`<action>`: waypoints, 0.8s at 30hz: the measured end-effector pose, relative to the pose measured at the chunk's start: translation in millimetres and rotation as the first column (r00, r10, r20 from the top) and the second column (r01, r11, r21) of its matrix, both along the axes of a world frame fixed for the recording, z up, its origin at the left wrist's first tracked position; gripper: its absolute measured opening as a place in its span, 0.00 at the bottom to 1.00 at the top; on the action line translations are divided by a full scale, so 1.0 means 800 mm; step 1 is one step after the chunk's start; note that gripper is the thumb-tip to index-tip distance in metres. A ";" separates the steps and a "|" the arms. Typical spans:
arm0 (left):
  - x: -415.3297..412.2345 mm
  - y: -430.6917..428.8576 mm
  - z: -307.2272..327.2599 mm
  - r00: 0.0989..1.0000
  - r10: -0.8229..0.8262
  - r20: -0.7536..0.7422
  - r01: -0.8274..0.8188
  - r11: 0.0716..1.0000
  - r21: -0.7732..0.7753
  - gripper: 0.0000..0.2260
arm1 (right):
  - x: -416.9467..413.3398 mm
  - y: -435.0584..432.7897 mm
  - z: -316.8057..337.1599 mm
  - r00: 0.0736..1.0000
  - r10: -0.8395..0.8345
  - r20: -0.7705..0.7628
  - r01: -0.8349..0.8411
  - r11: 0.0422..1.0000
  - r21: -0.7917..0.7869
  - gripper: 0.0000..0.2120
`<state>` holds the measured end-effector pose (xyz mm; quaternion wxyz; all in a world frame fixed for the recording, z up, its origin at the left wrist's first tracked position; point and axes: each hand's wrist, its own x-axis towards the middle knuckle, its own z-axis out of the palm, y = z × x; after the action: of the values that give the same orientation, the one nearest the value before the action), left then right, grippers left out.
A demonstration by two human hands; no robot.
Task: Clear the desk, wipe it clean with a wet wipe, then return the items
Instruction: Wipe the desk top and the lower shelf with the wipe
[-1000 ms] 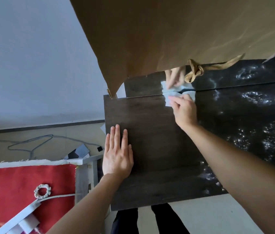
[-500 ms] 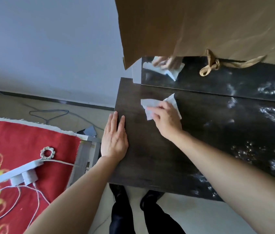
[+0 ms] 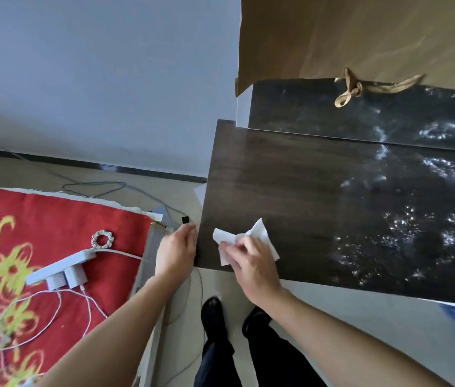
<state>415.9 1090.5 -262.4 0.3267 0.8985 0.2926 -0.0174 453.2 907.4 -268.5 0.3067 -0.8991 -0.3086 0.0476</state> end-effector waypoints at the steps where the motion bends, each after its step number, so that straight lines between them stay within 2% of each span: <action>1: -0.006 0.010 0.001 0.999 0.029 -0.029 -0.029 1.000 0.003 0.12 | -0.009 0.022 0.003 1.000 0.017 -0.009 -0.017 1.000 0.012 0.10; 4: -0.031 0.035 0.009 0.992 0.029 -0.119 -0.028 1.000 0.005 0.11 | -0.026 0.054 0.012 0.997 0.081 -0.004 -0.081 0.997 -0.008 0.10; 7: -0.045 0.044 0.018 0.988 -0.038 -0.148 0.040 0.999 0.014 0.11 | -0.029 0.023 0.016 0.993 0.115 -0.001 -0.115 0.993 -0.037 0.12; 10: -0.033 0.025 0.027 0.992 -0.092 -0.082 0.098 0.993 0.071 0.11 | -0.032 -0.042 0.013 0.998 -0.053 0.017 0.054 0.996 -0.064 0.15; 13: -0.012 -0.014 0.041 0.986 -0.169 0.001 0.168 0.979 0.119 0.09 | -0.036 -0.107 0.012 0.959 -0.283 0.002 0.282 0.954 -0.097 0.16; 16: 0.006 -0.051 0.053 0.954 -0.290 0.074 0.274 0.945 0.177 0.07 | -0.026 -0.165 0.013 0.829 -0.559 0.009 0.558 0.827 -0.068 0.15; 18: 0.014 -0.071 0.054 0.919 -0.385 0.091 0.356 0.906 0.230 0.05 | -0.010 -0.195 0.014 0.656 -0.755 -0.001 0.753 0.654 -0.071 0.14; 19: 0.018 -0.078 0.053 0.907 -0.413 0.089 0.381 0.890 0.249 0.05 | -0.004 -0.202 0.014 0.595 -0.804 0.008 0.802 0.593 -0.074 0.14; 20: 0.024 -0.085 0.050 0.900 -0.427 0.087 0.392 0.881 0.263 0.06 | -0.002 -0.201 0.013 0.577 -0.817 0.023 0.816 0.574 -0.071 0.14; 21: 0.029 -0.092 0.047 0.897 -0.434 0.086 0.398 0.876 0.272 0.07 | -0.004 -0.194 0.012 0.604 -0.796 0.039 0.796 0.601 -0.067 0.14; 22: 0.036 -0.098 0.043 0.895 -0.439 0.080 0.403 0.872 0.278 0.08 | -0.011 -0.183 0.011 0.677 -0.734 0.047 0.735 0.674 -0.070 0.15; 24: 0.049 -0.111 0.032 0.892 -0.450 0.043 0.421 0.862 0.282 0.11 | -0.027 -0.173 0.011 0.861 -0.509 0.008 0.508 0.858 -0.080 0.15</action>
<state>455.5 1001.8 -236.9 0.2065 0.9764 0.0637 -0.0032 431.3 768.8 -259.9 0.2748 -0.9597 -0.0564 -0.0167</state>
